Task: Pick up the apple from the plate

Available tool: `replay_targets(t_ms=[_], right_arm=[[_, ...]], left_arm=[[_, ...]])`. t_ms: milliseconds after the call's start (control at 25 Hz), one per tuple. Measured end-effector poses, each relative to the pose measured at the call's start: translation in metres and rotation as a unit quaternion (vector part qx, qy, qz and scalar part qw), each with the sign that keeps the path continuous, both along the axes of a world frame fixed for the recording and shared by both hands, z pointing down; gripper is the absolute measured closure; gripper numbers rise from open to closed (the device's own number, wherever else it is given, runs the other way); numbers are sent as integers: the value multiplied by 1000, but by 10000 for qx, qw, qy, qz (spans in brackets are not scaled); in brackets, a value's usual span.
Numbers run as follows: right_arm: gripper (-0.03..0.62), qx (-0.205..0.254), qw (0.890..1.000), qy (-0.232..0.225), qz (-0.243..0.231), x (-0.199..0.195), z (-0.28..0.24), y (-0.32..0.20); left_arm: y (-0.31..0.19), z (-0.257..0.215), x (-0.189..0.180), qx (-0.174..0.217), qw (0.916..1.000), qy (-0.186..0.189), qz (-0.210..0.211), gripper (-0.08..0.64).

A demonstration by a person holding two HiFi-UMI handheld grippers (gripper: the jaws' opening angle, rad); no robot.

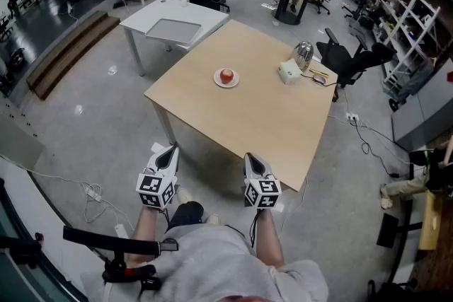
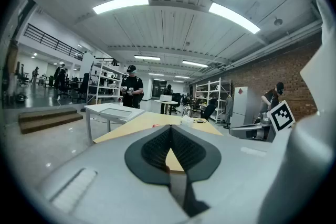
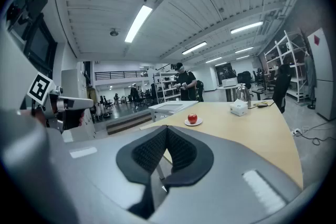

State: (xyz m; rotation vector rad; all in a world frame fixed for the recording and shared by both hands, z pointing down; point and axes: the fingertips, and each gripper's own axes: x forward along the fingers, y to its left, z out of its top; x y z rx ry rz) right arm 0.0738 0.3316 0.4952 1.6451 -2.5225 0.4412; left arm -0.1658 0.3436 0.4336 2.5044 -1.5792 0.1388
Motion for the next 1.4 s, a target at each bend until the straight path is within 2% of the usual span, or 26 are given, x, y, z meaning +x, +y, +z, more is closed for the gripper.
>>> replay_targets(t_ms=[320,720,1000,1400], right_arm=[[586,-24,9997,-232,-19,4,-1,2],[586,-130,9997,-212,-7,13,9,-8],[586,-174,9997,-158,61,14,18,-47],[586,-205,9997,17,108,-4,14,-131]], left_arm=[[1,2,6,-10,10000,10,21,540],[-15,15,14,-170,9998,51,41,540],[-58,26,18,-247,9996,61,147,540],[-149,27,6,-389,9987,49,322,540]])
